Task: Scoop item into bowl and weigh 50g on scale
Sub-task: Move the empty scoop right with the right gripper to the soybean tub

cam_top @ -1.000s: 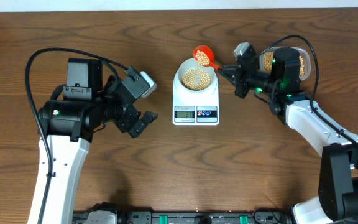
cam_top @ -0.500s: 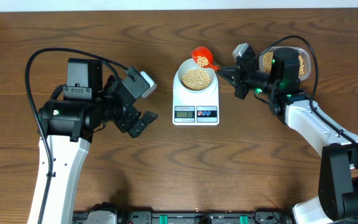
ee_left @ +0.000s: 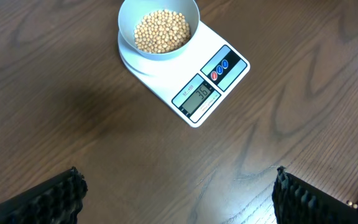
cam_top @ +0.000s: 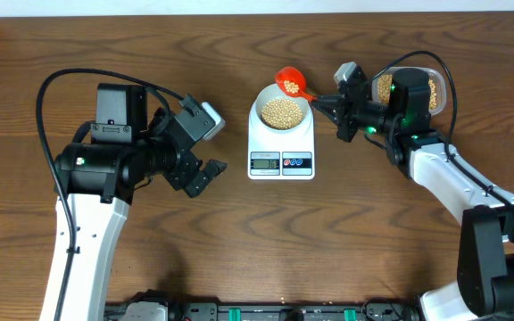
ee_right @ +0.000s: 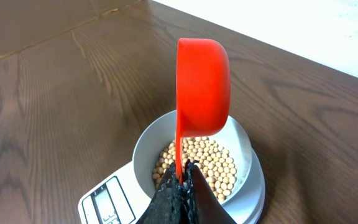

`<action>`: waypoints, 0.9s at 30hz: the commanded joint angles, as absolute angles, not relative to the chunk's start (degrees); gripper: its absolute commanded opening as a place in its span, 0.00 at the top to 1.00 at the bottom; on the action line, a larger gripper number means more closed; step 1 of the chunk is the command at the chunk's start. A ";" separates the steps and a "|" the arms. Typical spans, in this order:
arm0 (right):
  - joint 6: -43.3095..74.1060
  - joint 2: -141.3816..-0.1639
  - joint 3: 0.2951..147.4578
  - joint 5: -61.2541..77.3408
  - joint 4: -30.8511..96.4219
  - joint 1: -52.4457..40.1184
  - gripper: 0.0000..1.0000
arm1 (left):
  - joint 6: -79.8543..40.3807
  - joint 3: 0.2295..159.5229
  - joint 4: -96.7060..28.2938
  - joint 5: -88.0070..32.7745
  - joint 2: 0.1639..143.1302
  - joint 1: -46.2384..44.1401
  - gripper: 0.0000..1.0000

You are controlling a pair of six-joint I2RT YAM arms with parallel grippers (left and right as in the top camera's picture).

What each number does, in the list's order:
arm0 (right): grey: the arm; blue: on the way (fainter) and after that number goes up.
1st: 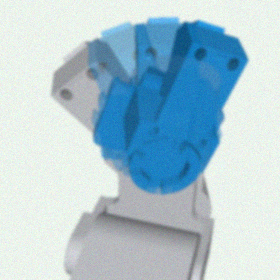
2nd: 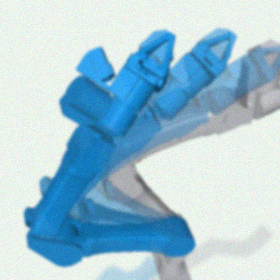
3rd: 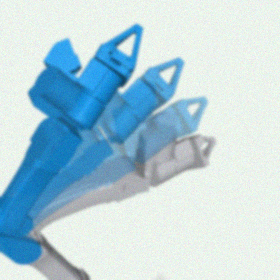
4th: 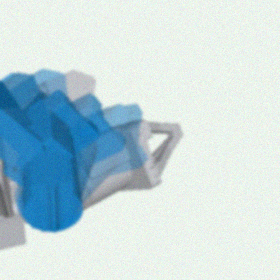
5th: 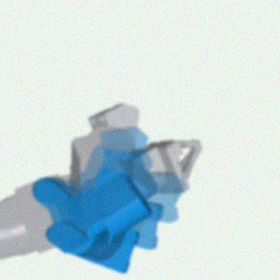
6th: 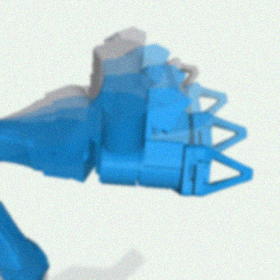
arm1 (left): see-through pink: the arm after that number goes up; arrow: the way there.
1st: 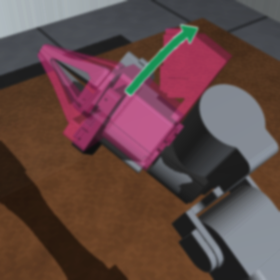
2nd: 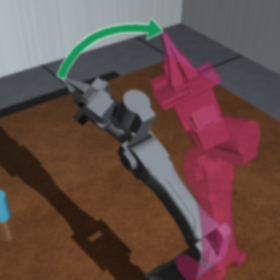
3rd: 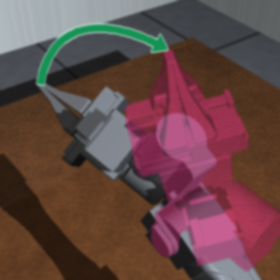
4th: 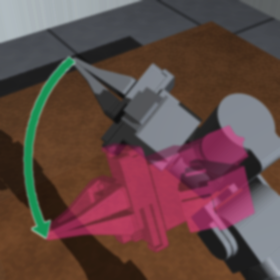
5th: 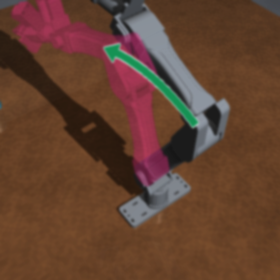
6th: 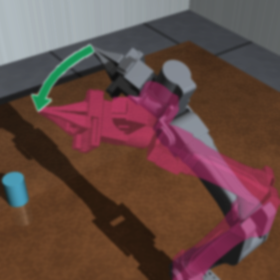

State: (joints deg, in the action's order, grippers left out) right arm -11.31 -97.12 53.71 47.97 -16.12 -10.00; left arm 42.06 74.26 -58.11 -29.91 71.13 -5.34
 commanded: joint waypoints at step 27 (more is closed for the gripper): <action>-20.23 -97.34 53.87 34.76 -18.96 -11.29 0.99 | 42.61 75.24 -58.26 -30.85 70.72 -5.10 0.02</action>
State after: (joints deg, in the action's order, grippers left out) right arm -26.63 -97.12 53.71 38.15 -17.52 -11.86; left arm 42.06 74.26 -58.11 -29.91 71.13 -5.34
